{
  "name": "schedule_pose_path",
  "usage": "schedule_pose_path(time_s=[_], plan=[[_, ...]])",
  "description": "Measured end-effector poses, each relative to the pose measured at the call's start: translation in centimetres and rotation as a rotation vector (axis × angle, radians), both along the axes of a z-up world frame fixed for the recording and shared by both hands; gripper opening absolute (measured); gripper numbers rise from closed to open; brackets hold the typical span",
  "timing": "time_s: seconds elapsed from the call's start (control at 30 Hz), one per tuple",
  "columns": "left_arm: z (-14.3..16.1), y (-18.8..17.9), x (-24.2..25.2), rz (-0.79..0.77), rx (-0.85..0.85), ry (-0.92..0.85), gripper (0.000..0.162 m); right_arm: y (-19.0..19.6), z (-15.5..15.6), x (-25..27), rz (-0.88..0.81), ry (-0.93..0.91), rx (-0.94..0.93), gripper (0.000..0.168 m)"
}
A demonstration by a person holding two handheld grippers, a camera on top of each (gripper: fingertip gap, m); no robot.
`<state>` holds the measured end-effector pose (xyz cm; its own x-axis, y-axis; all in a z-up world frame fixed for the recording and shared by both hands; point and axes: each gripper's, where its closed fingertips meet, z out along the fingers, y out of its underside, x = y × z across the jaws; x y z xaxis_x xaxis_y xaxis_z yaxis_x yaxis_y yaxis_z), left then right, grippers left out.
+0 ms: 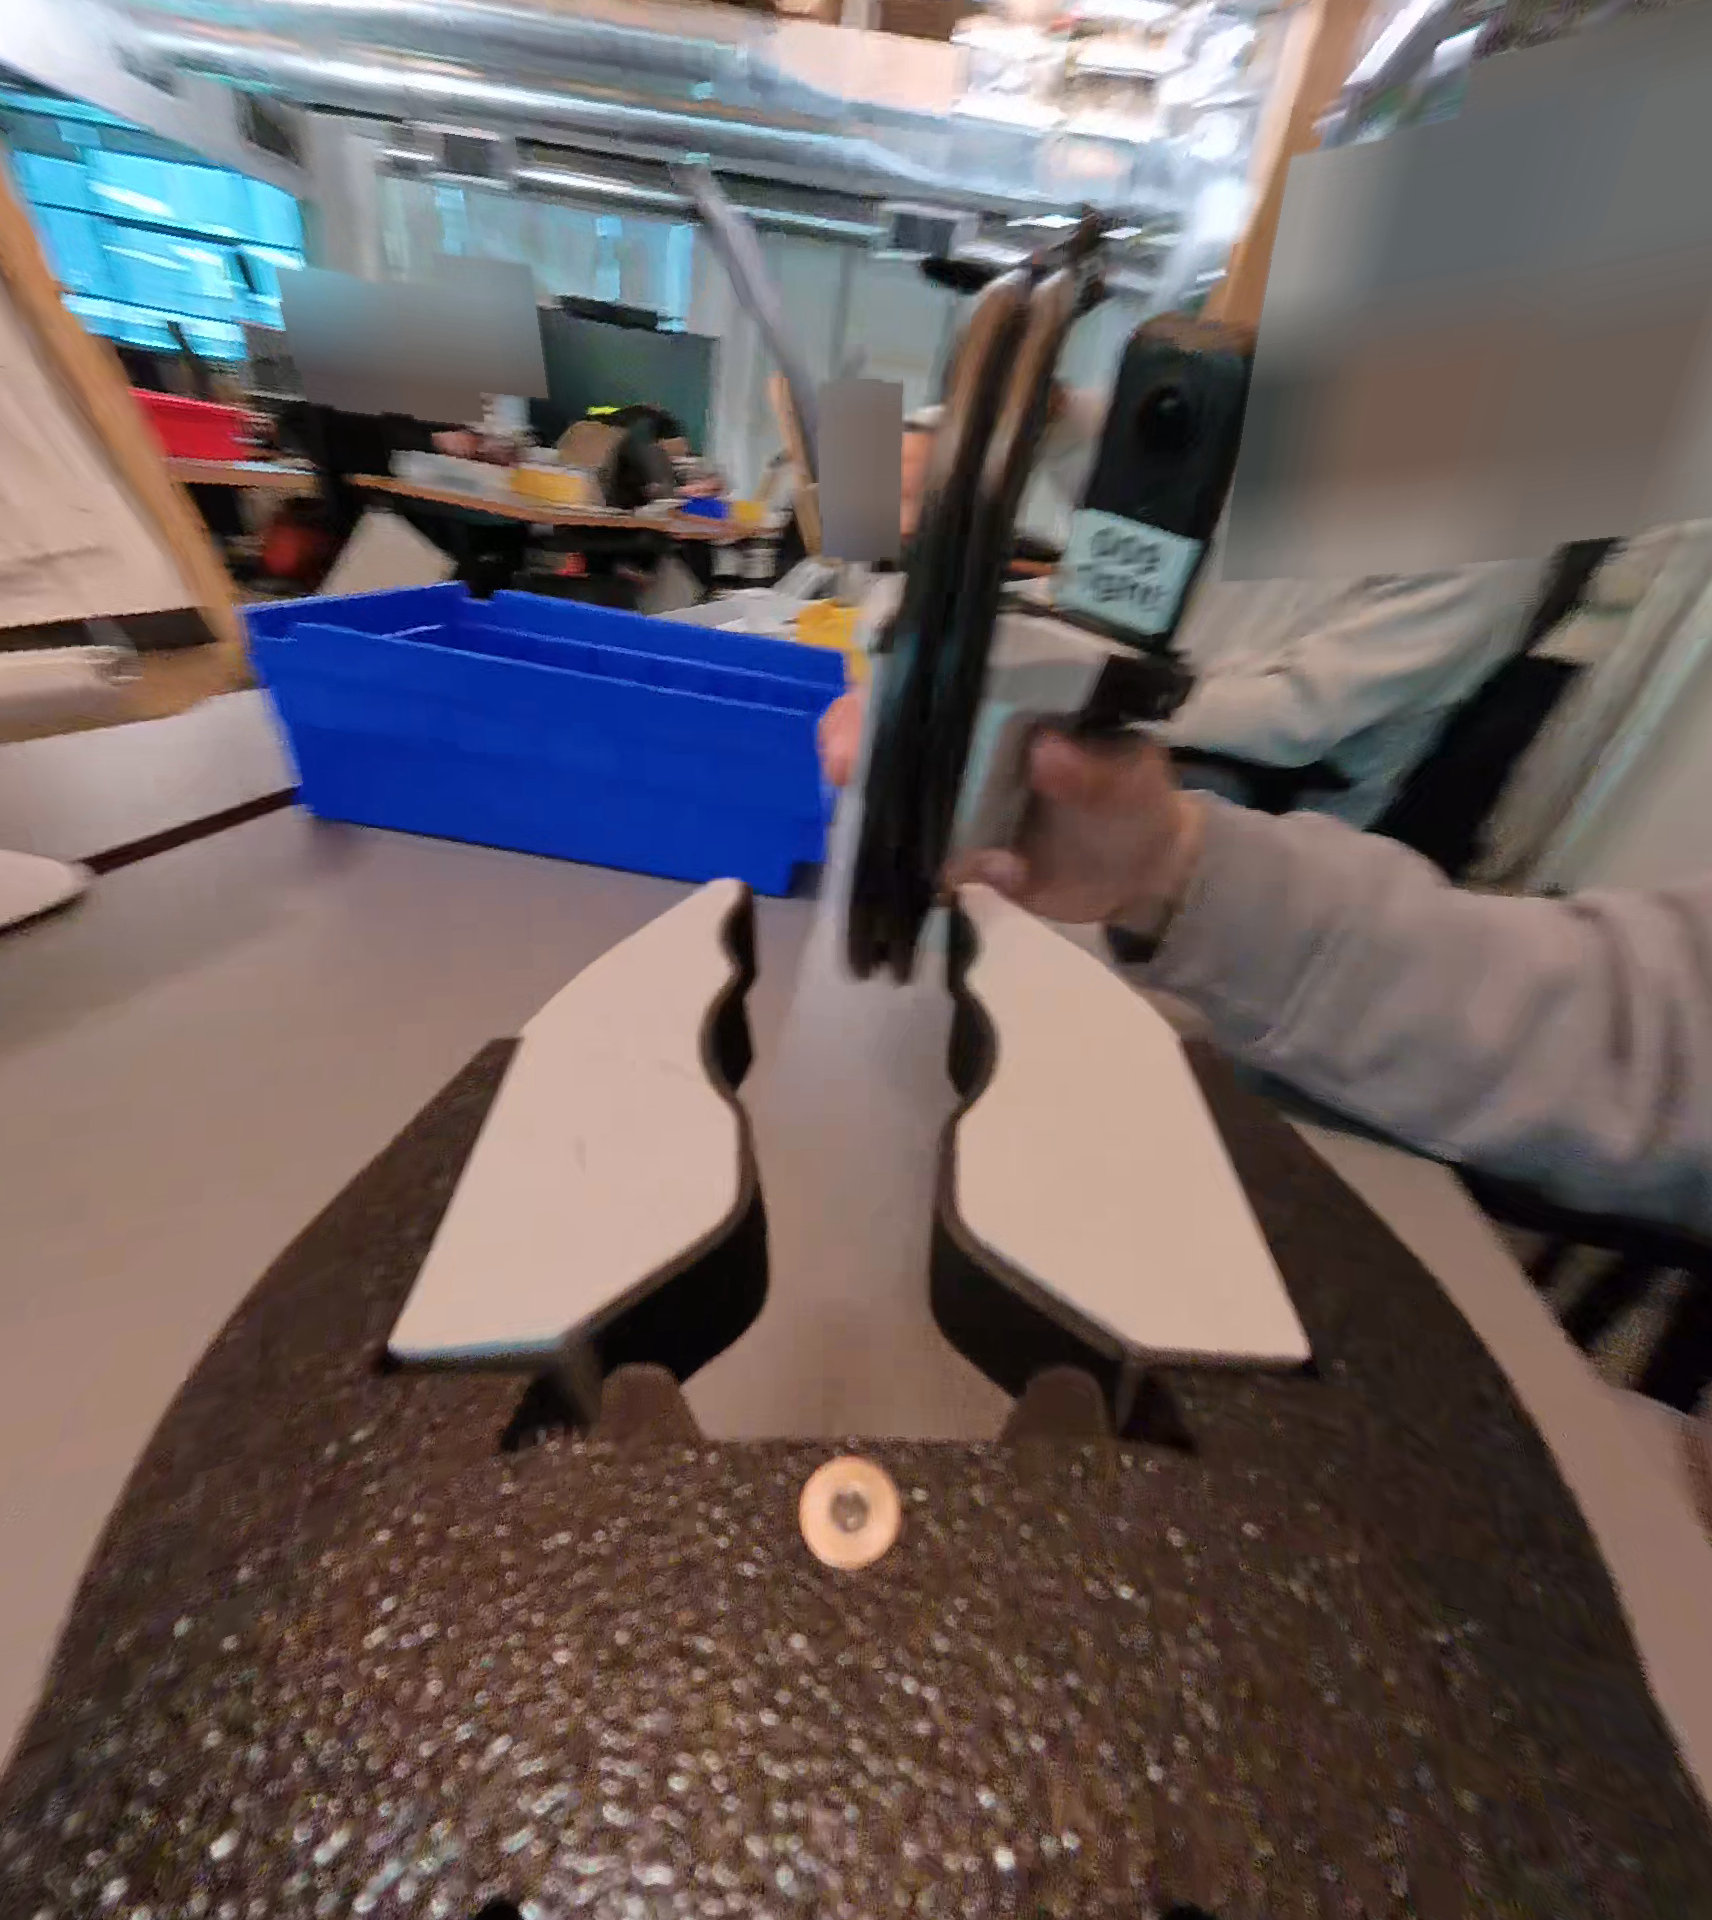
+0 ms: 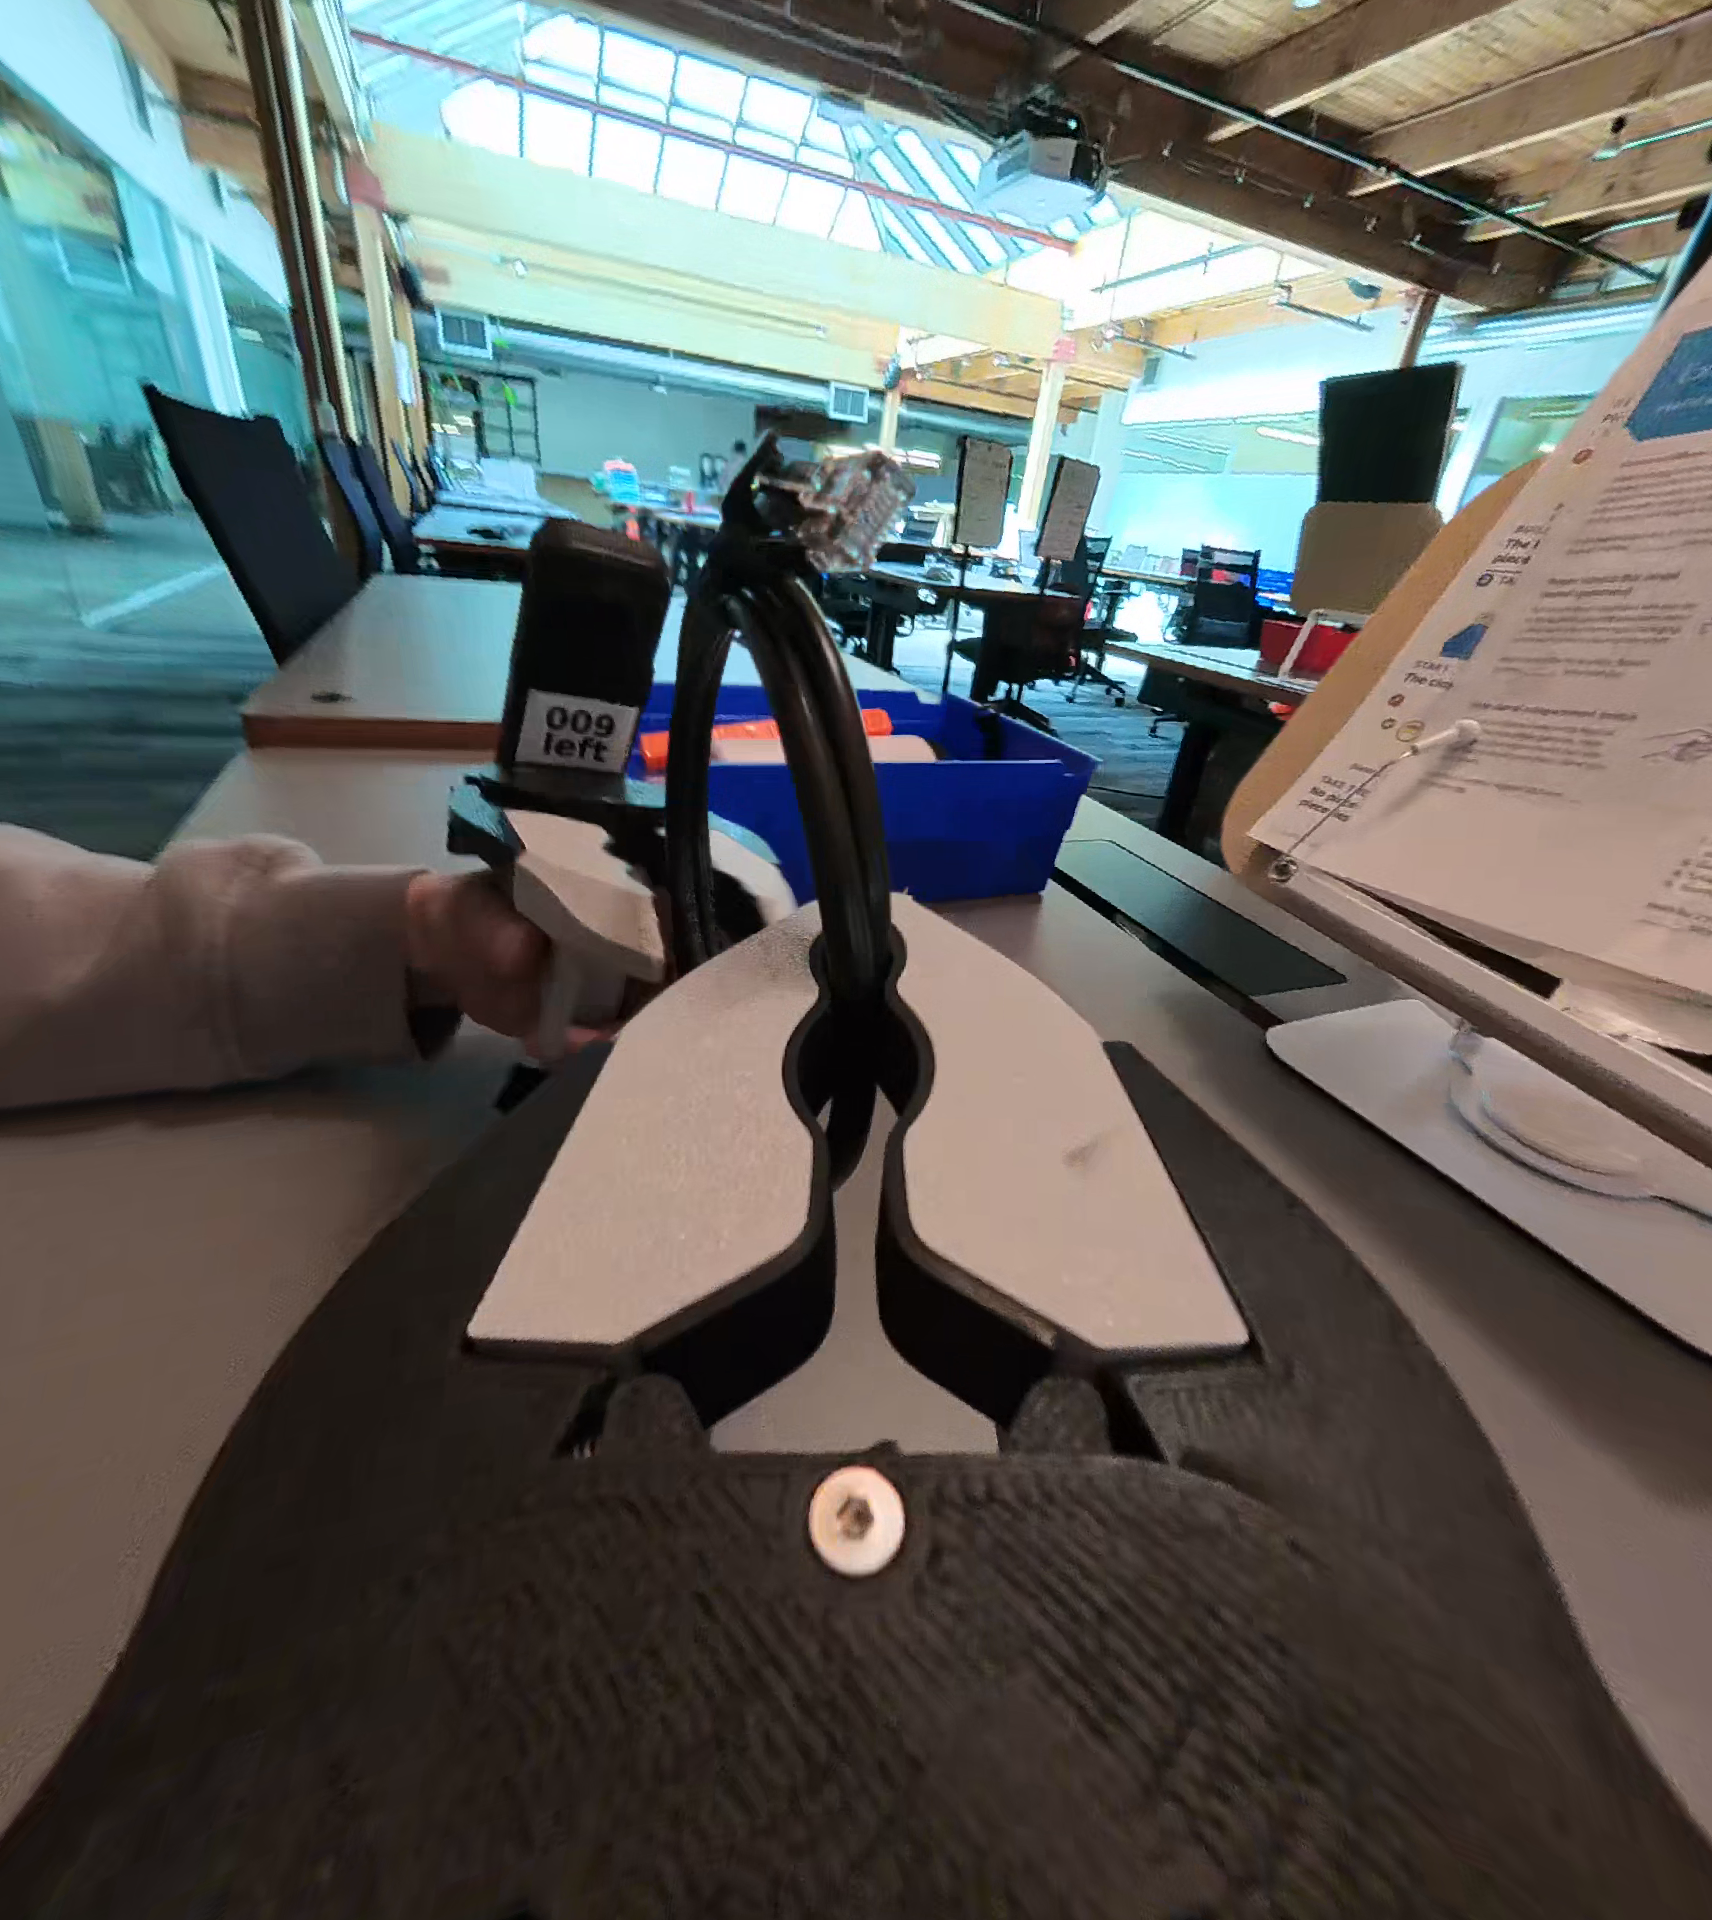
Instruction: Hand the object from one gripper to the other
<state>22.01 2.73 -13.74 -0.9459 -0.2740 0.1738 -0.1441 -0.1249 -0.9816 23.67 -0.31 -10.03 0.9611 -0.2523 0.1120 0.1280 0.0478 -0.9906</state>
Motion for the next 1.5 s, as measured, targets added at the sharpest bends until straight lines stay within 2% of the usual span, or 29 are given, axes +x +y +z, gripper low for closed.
schedule_pose_path(time_s=[0.03,0.07,0.23,0.27,0.3,0.4,0.43,0.5,0.6,0.63,0.73,0.87,1.0,1.1,1.2,1.27,1.4,1.43,1.5], plan=[[0.0,-0.1,-0.5,-0.042,-0.013,0.015,0.02,0.1,-0.2,0.1,-0.019,-0.015,-0.01,0.002],[-0.1,-0.1,-0.5,-0.047,-0.009,0.028,0.015,0.0,-0.1,0.1,-0.022,-0.019,0.002,0.002],[-0.9,-0.5,-0.7,-0.095,0.032,0.085,0.011,-0.4,-0.7,0.3,-0.045,-0.021,0.01,0.006],[-0.7,-0.4,-0.6,-0.106,0.013,0.118,0.011,-0.7,-0.9,0.4,-0.072,-0.052,-0.001,0.013],[-0.5,-0.2,-0.4,-0.107,-0.009,0.16,0.011,-1.0,-1.1,0.5,-0.102,-0.09,-0.018,0.027],[-0.1,1.1,1.3,-0.055,-0.106,0.325,0.01,-1.5,-1.6,0.4,-0.221,-0.255,-0.12,0.086],[0.0,1.6,1.9,-0.031,-0.14,0.38,0.01,-1.5,-1.8,0.1,-0.265,-0.333,-0.163,0.095],[-0.1,2.3,2.8,0.008,-0.199,0.484,0.01,-0.7,-2.4,-0.6,-0.337,-0.494,-0.27,0.101],[-0.5,2.6,3.6,0.041,-0.267,0.613,0.01,0.6,-3.3,-0.6,-0.494,-0.73,-0.417,0.092],[-0.7,2.6,3.8,0.049,-0.286,0.644,0.01,1.0,-3.3,-0.5,-0.532,-0.8,-0.442,0.083],[-1.0,2.5,4.0,0.044,-0.334,0.706,0.01,2.7,-4.7,0.1,-0.545,-0.93,-0.564,0.074],[-0.7,2.4,4.0,0.024,-0.383,0.743,0.01,3.5,-5.1,0.4,-0.563,-1.094,-0.623,0.024],[-0.3,2.5,4.0,0.013,-0.408,0.747,0.01,3.4,-4.9,1.3,-0.628,-1.184,-0.663,0.0],[-0.4,2.5,4.0,0.016,-0.398,0.748,0.009,3.4,-4.7,2.4,-0.678,-1.234,-0.686,0.0],[-0.7,2.5,4.1,0.036,-0.384,0.751,0.007,3.4,-4.1,2.7,-0.734,-1.272,-0.659,0.027],[-0.7,2.8,4.3,0.033,-0.407,0.767,0.006,3.6,-4.0,2.6,-0.733,-1.278,-0.643,0.032],[-0.9,3.2,4.5,0.075,-0.371,0.736,0.006,4.2,-4.8,2.9,-0.687,-1.301,-0.686,0.032],[-0.8,3.3,4.6,0.087,-0.365,0.72,0.005,4.4,-5.2,2.8,-0.66,-1.286,-0.689,0.048],[-0.3,3.5,4.5,0.087,-0.368,0.691,0.005,4.4,-5.4,2.9,-0.648,-1.254,-0.685,0.052]])
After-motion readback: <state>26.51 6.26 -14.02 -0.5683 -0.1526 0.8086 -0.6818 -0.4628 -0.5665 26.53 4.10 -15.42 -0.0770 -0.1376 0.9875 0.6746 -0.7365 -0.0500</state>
